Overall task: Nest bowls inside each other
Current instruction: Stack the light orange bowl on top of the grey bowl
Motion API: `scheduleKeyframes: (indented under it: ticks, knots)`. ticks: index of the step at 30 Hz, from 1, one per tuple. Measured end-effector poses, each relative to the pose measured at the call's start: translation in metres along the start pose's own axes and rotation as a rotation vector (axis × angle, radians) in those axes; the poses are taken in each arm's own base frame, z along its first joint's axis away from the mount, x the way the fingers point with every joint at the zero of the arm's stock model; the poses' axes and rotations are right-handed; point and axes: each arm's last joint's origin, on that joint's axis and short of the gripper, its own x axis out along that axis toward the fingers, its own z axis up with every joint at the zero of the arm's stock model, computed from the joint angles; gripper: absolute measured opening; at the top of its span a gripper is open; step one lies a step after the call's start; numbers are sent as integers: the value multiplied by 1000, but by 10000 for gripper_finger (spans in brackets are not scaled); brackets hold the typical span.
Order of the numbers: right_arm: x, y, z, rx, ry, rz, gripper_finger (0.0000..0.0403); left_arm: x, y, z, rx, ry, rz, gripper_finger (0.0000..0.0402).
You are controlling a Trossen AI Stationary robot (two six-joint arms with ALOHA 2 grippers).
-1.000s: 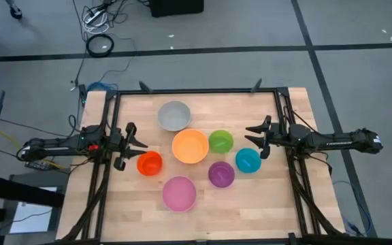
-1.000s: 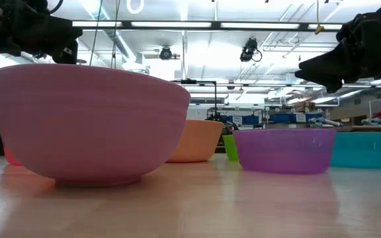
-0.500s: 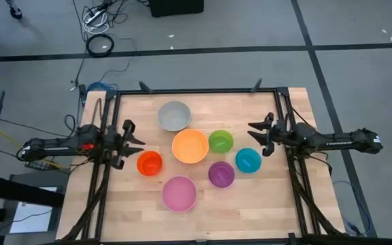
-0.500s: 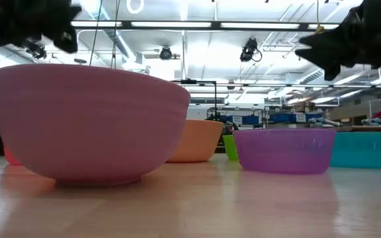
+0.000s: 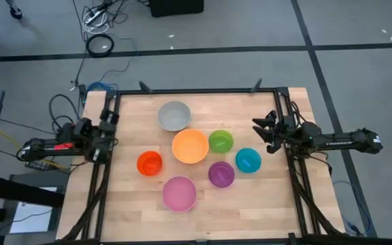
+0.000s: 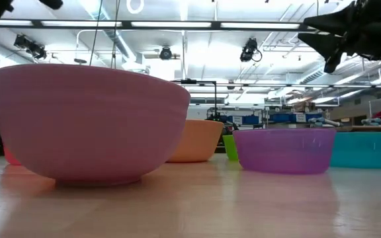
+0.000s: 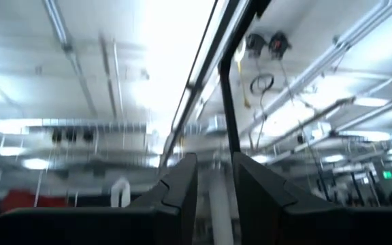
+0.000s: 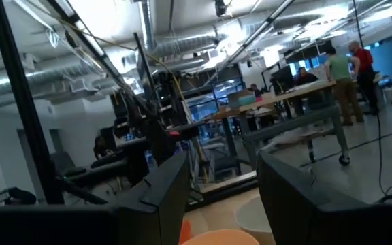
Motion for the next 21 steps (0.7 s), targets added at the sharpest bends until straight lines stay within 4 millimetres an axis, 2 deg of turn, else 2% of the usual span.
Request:
scheduleKeyframes:
  ticks: [14, 17, 21]
  knots:
    - [0, 0, 4, -4, -38, -35, 166, 0, -1, 3, -10, -28, -15, 104]
    - [7, 6, 24, -11, -88, -24, 166, 0, 0, 1, 15, -8, -12, 104]
    - [31, 26, 59, -158, 28, -2, 166, 4, 7, -14, -55, 157, 156, 104]
